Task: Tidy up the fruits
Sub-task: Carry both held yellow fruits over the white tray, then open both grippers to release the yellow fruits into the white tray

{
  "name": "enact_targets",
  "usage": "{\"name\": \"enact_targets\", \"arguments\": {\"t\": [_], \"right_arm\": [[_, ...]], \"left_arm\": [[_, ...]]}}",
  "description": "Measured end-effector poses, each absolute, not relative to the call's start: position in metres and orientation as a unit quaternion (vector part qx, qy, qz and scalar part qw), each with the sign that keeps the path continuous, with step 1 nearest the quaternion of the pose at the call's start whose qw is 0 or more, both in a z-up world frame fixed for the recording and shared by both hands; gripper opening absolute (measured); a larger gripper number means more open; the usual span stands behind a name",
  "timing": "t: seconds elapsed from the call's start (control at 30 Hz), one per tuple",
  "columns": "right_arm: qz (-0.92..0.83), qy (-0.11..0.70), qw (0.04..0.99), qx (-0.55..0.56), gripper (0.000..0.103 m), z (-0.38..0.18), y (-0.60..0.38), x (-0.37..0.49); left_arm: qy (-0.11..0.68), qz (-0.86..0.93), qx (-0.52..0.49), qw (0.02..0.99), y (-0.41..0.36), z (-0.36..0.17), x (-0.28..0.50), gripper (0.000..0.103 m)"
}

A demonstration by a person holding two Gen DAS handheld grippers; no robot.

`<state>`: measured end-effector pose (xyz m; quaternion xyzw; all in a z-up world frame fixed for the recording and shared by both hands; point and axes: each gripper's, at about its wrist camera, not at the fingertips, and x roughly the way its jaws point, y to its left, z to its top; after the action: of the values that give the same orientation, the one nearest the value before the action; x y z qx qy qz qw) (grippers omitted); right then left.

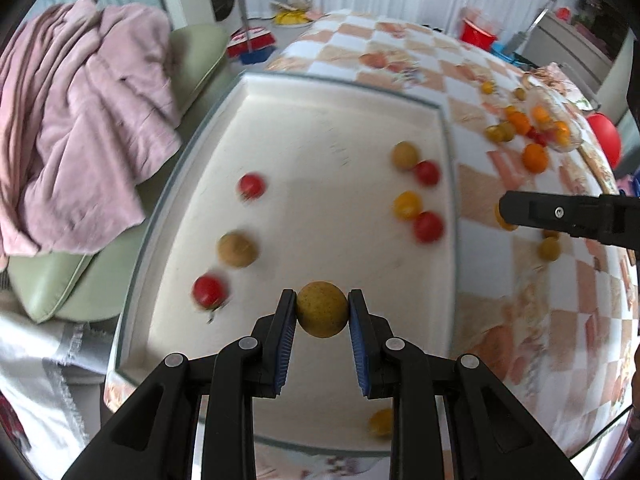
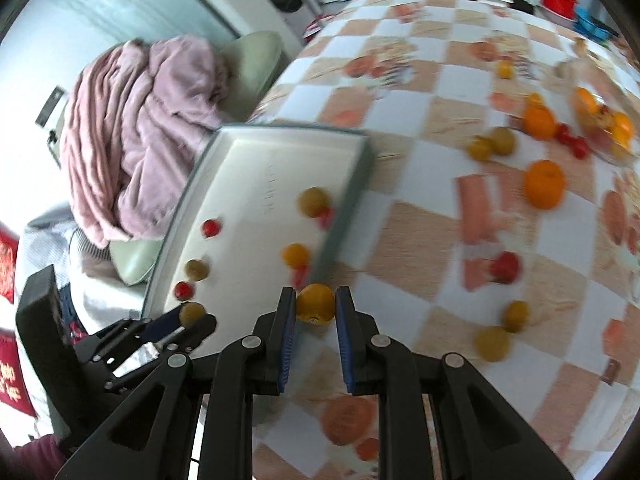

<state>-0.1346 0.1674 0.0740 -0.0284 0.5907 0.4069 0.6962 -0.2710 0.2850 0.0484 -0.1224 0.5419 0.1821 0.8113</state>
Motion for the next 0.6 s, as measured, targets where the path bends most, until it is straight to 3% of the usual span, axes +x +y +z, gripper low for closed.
{"name": "enact_targets", "arguments": {"t": [0.6], "right_arm": [[0.415, 0.612, 0.667, -0.087, 0.022, 0.04, 0.233, -0.158]], "left_arm": [[0.554, 0.2, -0.137, 0.796, 0.301, 0.025, -0.286, 0.028]]}}
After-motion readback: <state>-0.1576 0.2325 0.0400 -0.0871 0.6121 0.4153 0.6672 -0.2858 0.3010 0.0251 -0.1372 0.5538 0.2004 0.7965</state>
